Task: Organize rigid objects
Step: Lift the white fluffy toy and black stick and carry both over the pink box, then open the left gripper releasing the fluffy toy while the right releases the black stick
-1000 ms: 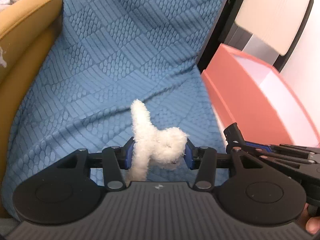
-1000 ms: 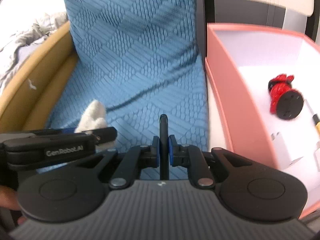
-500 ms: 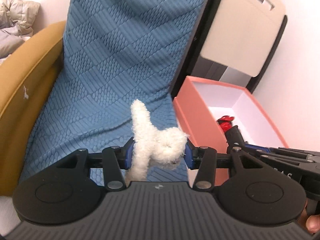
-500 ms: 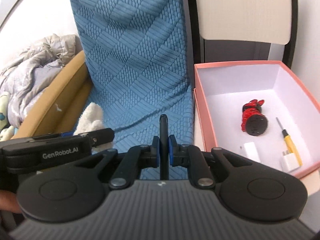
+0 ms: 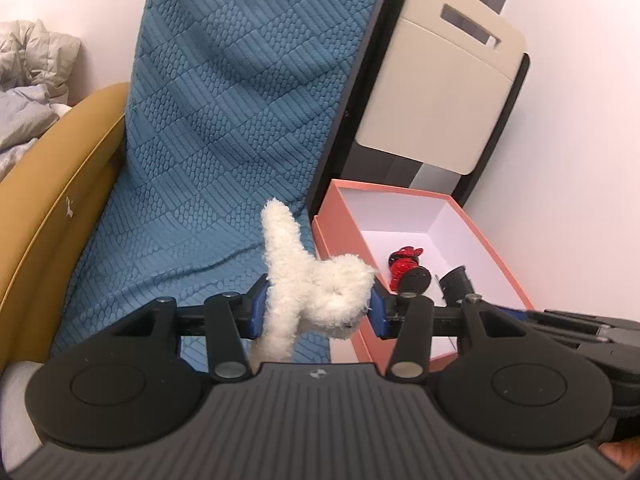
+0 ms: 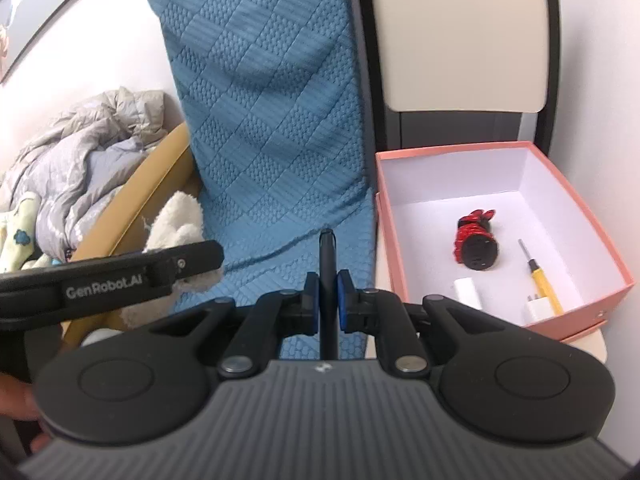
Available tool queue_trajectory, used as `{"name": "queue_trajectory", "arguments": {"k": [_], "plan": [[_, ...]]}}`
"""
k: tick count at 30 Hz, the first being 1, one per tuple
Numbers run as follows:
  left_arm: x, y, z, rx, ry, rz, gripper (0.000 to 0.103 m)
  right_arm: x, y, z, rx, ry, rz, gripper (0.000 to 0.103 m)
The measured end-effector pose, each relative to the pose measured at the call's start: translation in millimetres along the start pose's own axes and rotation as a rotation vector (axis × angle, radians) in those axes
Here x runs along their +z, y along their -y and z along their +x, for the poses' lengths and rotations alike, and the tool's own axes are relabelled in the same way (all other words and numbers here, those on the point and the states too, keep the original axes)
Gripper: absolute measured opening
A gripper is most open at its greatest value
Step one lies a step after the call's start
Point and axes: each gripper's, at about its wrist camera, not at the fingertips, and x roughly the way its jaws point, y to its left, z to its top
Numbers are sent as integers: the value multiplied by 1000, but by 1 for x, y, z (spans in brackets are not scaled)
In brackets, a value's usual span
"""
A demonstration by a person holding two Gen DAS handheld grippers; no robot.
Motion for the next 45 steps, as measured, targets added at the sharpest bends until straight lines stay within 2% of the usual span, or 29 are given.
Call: {"name": "queue_trajectory", "arguments": {"k": [7, 13, 20, 26, 35, 45], "plan": [[-5, 30, -2, -25, 2, 23, 54, 2, 18, -27, -40, 28, 0, 12], [-7, 66, 4, -55, -1, 50, 54, 3, 46, -49, -67, 61, 24, 12], [-7, 112, 13, -101, -5, 72, 54, 3, 81, -71, -88, 61, 65, 12], [-7, 141, 23, -110, -8, 99, 54, 3, 108, -85, -110, 79, 94, 12], [-7, 165, 52, -111, -43, 116, 54, 0, 141, -75, -125, 59, 128, 12], [1, 165, 108, -74, -92, 102, 54, 7, 178, -30, -104, 1, 161, 12]]}}
